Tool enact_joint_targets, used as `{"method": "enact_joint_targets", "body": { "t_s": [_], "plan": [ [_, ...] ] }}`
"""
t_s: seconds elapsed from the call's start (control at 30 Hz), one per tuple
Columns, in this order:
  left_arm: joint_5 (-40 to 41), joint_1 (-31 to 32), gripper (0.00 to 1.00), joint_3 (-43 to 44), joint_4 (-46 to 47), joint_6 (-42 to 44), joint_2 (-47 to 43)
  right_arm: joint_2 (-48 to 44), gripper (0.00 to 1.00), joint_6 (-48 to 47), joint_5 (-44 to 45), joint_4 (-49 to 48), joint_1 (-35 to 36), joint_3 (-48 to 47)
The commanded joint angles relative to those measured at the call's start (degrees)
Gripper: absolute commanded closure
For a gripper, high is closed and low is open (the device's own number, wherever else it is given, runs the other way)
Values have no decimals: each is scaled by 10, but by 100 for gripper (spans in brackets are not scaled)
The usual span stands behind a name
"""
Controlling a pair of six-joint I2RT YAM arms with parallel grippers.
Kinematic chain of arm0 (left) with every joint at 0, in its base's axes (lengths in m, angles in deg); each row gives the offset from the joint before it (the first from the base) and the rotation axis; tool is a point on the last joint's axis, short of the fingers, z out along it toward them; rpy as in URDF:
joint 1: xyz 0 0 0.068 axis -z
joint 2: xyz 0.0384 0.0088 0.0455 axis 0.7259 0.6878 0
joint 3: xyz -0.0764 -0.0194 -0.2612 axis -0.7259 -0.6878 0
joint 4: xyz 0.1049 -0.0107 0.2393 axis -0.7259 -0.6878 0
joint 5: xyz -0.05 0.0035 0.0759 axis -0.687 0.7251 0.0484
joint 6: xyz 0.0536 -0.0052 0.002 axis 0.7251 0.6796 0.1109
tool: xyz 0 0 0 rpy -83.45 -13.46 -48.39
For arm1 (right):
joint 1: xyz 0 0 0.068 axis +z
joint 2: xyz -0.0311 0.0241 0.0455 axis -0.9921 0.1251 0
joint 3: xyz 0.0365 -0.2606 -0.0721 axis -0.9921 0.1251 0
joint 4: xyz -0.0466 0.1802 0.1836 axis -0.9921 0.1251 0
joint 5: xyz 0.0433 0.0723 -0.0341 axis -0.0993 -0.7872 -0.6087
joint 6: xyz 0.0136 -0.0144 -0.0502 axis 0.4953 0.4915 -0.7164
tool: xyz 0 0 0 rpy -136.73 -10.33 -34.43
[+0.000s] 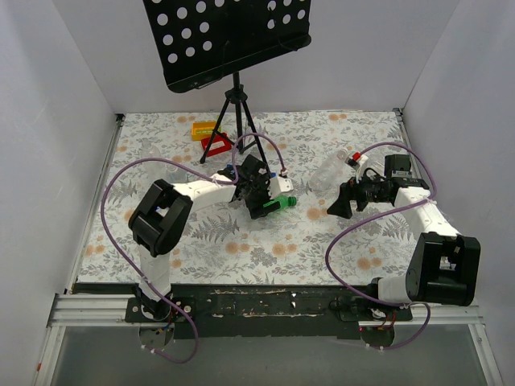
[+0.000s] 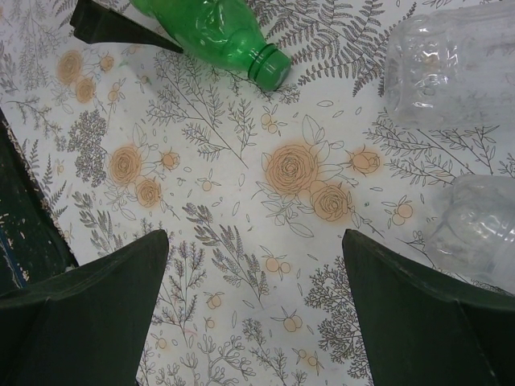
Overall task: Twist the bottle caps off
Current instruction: Pick up the plastic bottle at the center of the board.
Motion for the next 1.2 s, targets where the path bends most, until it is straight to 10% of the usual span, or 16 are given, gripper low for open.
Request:
{"method": "enact_joint_targets", "body": {
  "t_s": [0.0, 0.33, 0.93, 1.17],
  "plan": [
    [23, 8, 36, -2, 0, -31, -13, 0, 3, -12, -16, 11, -3, -21],
    [8, 23, 83, -65, 16, -99, -101, -3, 3, -15, -18, 14, -2, -21],
    [21, 100, 92, -344, 137, -371, -461, -142, 3, -91, 13, 37, 8, -54],
    [62, 129, 93, -383, 170, -377, -494, -178, 5, 7, -159, 12, 32, -9]
  ]
}}
